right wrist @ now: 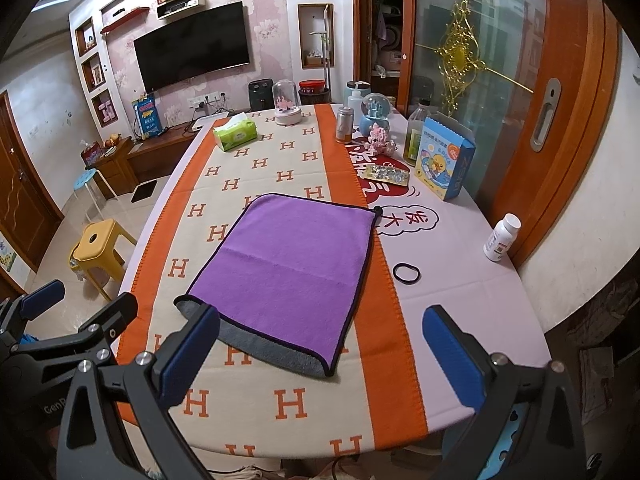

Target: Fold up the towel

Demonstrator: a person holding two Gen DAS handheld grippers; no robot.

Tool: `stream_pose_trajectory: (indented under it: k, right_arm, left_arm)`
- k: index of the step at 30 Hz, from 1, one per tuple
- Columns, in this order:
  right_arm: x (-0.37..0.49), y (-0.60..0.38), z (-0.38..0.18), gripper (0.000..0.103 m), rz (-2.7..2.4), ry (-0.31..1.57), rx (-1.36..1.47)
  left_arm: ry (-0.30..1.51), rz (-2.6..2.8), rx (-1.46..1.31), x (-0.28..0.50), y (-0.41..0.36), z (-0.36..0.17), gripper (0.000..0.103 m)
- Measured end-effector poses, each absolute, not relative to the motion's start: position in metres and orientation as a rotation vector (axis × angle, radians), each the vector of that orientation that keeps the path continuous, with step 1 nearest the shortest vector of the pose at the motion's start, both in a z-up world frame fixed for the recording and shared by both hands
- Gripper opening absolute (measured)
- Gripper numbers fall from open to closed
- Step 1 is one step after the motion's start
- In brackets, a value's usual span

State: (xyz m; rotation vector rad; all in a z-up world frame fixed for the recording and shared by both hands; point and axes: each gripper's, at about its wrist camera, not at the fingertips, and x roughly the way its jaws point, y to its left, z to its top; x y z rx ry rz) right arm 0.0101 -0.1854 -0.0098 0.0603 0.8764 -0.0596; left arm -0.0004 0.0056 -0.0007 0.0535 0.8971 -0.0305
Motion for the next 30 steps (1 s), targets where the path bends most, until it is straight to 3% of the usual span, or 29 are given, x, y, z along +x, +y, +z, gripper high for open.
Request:
stream_pose_trajectory:
  k: [30]
  right_arm:
    - [0.0102,-0.1852,-0.0095,0.102,-0.058,0.871,0.063]
  left_arm:
    - [0.889,-0.038,0.058,-0.0064,0.0046,0.0027,0.101]
